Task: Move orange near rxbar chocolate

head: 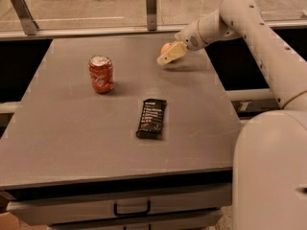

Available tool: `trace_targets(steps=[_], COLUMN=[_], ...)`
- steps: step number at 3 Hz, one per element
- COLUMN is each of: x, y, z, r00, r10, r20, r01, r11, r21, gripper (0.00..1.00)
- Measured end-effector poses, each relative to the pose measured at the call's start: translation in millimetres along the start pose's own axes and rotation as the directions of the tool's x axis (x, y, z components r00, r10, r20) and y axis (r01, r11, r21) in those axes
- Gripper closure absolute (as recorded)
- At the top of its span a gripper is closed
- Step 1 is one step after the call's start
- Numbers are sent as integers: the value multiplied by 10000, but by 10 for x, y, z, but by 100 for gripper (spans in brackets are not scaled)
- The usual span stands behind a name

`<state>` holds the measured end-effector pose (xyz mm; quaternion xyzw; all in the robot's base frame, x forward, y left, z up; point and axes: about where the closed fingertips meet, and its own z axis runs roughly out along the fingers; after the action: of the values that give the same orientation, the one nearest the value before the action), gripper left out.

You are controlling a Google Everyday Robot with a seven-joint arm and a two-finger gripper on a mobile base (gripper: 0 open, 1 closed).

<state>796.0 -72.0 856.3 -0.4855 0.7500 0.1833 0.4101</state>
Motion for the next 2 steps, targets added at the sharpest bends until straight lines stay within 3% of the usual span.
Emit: trace_targets(steps=[1,2], x=[36,-58], y=[17,221], z=[32,-64], r00=[9997,9967], r10=[-101,-600], r20=[204,555], r01=[108,650], r11=[9994,9934], r21=[-331,-943], gripper=[41,65])
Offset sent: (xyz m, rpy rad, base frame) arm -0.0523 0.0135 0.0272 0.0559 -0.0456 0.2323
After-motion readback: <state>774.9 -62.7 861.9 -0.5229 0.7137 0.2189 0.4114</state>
